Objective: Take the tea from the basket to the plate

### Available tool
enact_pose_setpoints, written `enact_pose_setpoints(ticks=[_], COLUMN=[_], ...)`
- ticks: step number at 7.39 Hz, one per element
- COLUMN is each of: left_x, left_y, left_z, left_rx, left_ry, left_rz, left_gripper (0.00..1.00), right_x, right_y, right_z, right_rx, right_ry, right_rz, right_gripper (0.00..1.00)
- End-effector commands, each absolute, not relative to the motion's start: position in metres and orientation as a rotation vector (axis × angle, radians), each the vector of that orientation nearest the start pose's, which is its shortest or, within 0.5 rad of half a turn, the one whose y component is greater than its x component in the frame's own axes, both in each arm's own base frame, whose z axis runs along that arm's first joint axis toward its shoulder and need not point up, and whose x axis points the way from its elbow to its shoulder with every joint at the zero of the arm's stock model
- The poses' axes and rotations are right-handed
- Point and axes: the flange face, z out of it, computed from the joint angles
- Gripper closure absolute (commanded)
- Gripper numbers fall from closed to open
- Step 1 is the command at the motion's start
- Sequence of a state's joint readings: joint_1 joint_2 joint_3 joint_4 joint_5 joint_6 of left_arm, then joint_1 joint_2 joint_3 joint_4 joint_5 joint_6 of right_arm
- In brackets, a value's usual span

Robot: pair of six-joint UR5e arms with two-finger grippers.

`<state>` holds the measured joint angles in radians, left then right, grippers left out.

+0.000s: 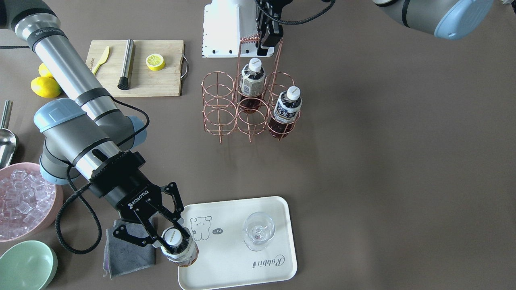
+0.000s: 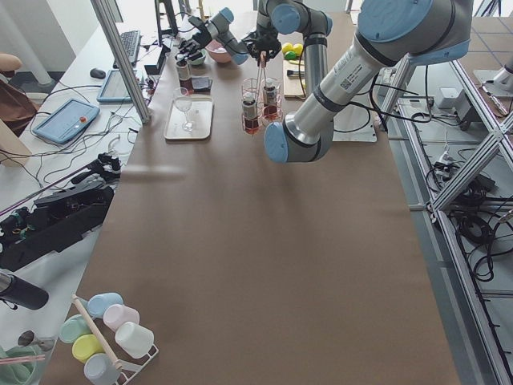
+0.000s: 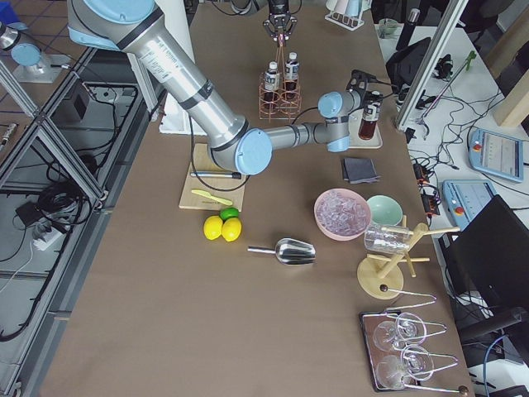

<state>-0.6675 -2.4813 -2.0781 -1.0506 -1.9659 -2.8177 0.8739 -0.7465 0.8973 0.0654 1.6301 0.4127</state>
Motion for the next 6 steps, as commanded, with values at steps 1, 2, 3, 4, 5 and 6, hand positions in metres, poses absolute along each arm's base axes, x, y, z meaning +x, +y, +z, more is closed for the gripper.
enact_pose_setpoints(ticks=[1, 2, 3, 4, 5, 6], left_x=[0.29, 0.255, 0.223, 0.189, 0.161, 0.141], left_y=[-0.45, -0.475, -0.493, -0.51, -0.526, -0.55], left_z=[0.073, 0.105, 0.132, 0.168, 0.198, 0.224], left_rx=[-0.643, -0.605, -0.57, -0.542, -0.497, -0.482], left_ry=[0.804, 0.783, 0.768, 0.736, 0.71, 0.675], left_rz=[-1.592, -1.605, -1.612, -1.622, -1.604, -1.576], left_gripper=[1.0, 1.0, 1.0, 1.0, 1.0, 1.0], right_x=[-0.431, -0.442, -0.454, -0.467, -0.472, -0.474], right_y=[-0.661, -0.651, -0.639, -0.627, -0.622, -0.616], right_z=[0.269, 0.272, 0.273, 0.276, 0.276, 0.283], right_rx=[1.526, 1.528, 1.518, 1.509, 1.511, 1.516], right_ry=[-0.988, -1.005, -1.048, -1.082, -1.083, -1.089], right_rz=[-0.211, -0.205, -0.197, -0.161, -0.156, -0.148], right_gripper=[1.0, 1.0, 1.0, 1.0, 1.0, 1.0])
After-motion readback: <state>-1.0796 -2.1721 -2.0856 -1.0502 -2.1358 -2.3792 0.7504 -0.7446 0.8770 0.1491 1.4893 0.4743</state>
